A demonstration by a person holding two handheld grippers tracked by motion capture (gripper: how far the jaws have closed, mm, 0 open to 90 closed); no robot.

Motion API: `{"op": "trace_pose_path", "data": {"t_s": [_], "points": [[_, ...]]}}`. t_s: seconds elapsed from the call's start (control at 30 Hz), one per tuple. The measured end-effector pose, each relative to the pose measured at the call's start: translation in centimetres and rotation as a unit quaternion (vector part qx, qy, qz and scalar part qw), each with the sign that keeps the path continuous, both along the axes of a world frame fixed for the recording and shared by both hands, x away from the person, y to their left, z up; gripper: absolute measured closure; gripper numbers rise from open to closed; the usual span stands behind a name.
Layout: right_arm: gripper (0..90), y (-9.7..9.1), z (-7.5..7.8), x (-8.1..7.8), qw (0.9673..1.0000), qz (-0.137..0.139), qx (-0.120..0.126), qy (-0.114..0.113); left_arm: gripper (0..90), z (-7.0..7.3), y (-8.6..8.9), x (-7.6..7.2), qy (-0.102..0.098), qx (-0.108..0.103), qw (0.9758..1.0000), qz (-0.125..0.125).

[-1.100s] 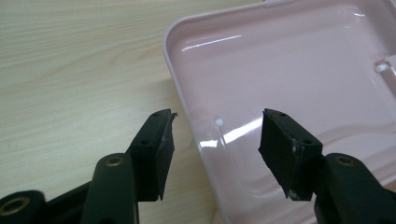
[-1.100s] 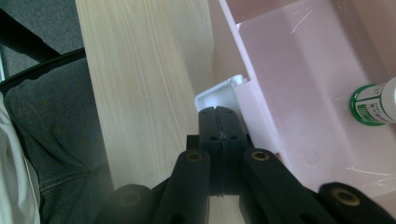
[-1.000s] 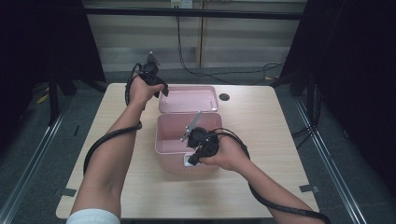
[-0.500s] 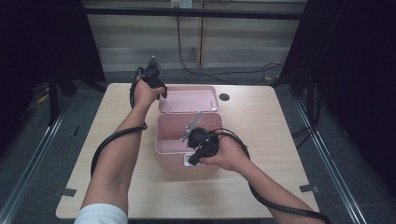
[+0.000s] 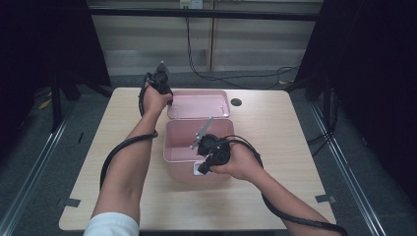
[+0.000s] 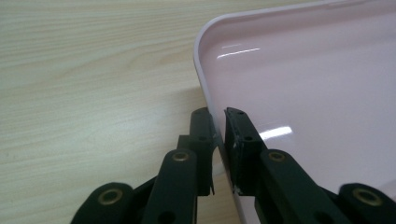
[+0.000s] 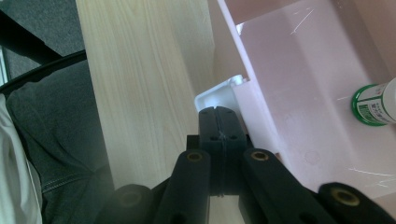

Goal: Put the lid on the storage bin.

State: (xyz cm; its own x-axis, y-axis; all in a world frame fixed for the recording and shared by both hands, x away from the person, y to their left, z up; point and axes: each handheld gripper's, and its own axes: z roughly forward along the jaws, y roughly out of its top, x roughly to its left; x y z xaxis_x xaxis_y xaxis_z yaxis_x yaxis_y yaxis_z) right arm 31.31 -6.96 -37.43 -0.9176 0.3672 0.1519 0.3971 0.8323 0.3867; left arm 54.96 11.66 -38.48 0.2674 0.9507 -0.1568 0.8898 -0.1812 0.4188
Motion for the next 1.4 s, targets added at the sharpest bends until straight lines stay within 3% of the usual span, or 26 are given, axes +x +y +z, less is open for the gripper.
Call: {"op": "trace_pose_path", "data": {"t_s": [0.47, 1.03, 1.4], "points": [[90.0, -0.1, -0.1, 0.0, 1.0000, 0.001, 0.007, 0.001, 83.4, 1.7, 0.7, -0.6, -0.003, -0.014, 0.9998, 0.017], [90.0, 0.0, -0.1, 0.0, 0.9999, -0.010, 0.007, 0.005, 84.5, 4.0, 1.3, -1.7, -0.032, -0.026, 0.9991, 0.010], [90.0, 0.0, -0.1, 0.2, 0.9998, -0.015, 0.005, 0.008, 85.3, 5.2, 1.6, -2.2, -0.041, -0.031, 0.9987, 0.001]]}}
